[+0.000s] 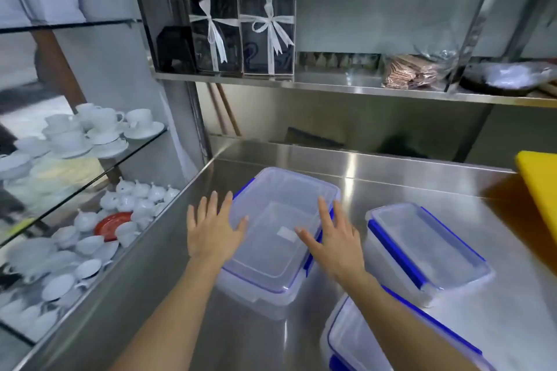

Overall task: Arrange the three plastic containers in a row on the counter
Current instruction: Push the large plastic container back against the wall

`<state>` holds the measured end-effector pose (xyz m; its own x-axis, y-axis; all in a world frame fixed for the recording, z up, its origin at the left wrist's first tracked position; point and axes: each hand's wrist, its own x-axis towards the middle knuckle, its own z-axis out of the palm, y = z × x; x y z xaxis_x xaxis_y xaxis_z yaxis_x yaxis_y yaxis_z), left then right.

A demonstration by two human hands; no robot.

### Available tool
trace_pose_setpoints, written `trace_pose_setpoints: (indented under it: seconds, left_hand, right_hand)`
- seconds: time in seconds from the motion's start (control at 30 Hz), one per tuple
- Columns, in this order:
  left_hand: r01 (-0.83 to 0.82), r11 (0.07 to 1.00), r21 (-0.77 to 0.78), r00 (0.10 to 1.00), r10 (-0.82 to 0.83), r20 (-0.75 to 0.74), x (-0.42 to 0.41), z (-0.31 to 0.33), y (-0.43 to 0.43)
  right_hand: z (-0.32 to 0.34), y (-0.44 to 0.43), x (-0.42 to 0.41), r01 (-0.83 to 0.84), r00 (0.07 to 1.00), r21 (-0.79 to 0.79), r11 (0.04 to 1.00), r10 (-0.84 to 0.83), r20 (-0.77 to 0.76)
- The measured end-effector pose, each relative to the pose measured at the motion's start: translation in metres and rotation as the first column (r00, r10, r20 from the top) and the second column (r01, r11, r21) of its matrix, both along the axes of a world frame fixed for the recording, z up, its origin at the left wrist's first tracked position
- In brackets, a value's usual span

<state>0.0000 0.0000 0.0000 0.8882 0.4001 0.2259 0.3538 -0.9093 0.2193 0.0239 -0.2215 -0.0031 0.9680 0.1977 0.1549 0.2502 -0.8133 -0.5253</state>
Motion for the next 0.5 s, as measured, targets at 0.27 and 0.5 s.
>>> trace_pose_setpoints:
  seconds: [0.27, 0.5]
  left_hand:
    - [-0.062, 0.983, -0.173, 0.986, 0.033, -0.165, 0.002, -0.013, 0.009]
    - [-0.066, 0.985, -0.163, 0.990, 0.044, -0.132, 0.002, -0.012, 0.004]
  right_hand:
    - [-0.020, 0.016, -0.007, 0.018, 0.959, 0.172, 0.985, 0.032, -0.281]
    - [-0.011, 0.029, -0.005, 0.043, 0.950, 0.152, 0.987, 0.007, -0.311]
